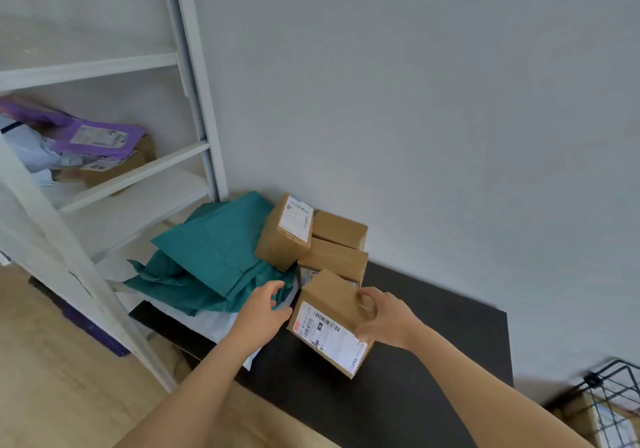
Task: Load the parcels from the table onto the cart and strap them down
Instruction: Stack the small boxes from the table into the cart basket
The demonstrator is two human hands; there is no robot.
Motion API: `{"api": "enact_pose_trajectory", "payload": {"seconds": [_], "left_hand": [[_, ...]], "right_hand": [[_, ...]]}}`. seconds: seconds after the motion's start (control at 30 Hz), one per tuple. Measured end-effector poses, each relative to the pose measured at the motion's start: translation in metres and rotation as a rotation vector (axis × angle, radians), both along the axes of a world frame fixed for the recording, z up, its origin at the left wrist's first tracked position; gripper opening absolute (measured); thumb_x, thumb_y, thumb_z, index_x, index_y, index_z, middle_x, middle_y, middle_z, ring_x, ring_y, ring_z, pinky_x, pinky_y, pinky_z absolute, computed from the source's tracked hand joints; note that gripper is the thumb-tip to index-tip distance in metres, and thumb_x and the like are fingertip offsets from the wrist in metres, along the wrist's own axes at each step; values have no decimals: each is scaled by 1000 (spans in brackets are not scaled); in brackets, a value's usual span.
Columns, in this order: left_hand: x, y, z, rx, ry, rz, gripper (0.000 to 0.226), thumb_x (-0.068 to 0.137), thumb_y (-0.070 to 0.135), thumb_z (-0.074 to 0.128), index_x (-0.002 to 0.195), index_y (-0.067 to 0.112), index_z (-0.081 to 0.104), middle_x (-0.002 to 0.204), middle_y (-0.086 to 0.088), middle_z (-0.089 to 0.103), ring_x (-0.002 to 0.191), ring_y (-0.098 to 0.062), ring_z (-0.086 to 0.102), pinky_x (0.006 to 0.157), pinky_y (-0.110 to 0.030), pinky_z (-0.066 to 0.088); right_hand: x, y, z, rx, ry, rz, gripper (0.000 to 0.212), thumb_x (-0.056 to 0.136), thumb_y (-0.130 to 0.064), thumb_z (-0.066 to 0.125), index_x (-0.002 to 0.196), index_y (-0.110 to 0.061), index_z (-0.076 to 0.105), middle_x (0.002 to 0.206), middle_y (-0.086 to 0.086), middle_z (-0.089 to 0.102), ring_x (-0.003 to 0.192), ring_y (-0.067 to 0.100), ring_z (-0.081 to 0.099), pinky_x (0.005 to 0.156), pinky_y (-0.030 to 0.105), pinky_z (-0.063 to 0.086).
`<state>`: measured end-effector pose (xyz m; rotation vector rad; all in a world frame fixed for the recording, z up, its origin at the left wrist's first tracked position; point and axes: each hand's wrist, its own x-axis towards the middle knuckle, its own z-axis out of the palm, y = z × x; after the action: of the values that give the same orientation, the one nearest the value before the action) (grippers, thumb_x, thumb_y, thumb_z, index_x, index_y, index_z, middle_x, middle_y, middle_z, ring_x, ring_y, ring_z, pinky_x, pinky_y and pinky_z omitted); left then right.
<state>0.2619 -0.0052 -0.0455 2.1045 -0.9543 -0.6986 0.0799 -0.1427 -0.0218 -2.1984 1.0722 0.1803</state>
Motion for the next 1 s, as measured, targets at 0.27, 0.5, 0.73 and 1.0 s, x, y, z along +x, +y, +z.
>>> {"api": "enact_pose_trajectory", "payload": {"seconds": [0.27, 0.5, 0.73, 1.0], "left_hand": [[-21, 9, -1, -95, 388, 78, 68, 89, 40, 60, 145, 20, 28, 145, -6, 40, 129, -22, 43, 104, -36, 38], [-75, 9, -15, -65, 891, -92, 61, 85, 50, 53, 139, 26, 37, 135, -2, 53, 127, -26, 46, 108, -55, 34], [-132, -10, -20, 21, 955, -226, 59, 87, 45, 55, 139, 27, 36, 137, -4, 51, 128, -28, 45, 106, -55, 36], [-227, -40, -7, 80, 905, -438, 72, 66, 54, 59, 132, 30, 40, 132, 0, 54, 123, -28, 49, 104, -58, 36]], "right_hand": [[-38, 30, 4, 408, -380, -479, 64, 74, -17, 68, 132, -27, 44, 121, 3, 57, 110, 21, 56, 94, 34, 51], [-85, 73, -5, 658, -520, -655, 44, 85, -14, 59, 127, -21, 50, 108, 7, 69, 103, 20, 63, 96, 39, 49], [-146, 86, -5, 657, -621, -824, 62, 68, -22, 64, 129, -20, 51, 114, 10, 67, 105, 21, 63, 89, 35, 53], [-246, 93, -2, 680, -775, -989, 48, 85, -9, 57, 131, -19, 49, 119, 15, 62, 107, 26, 61, 88, 36, 53]]}}
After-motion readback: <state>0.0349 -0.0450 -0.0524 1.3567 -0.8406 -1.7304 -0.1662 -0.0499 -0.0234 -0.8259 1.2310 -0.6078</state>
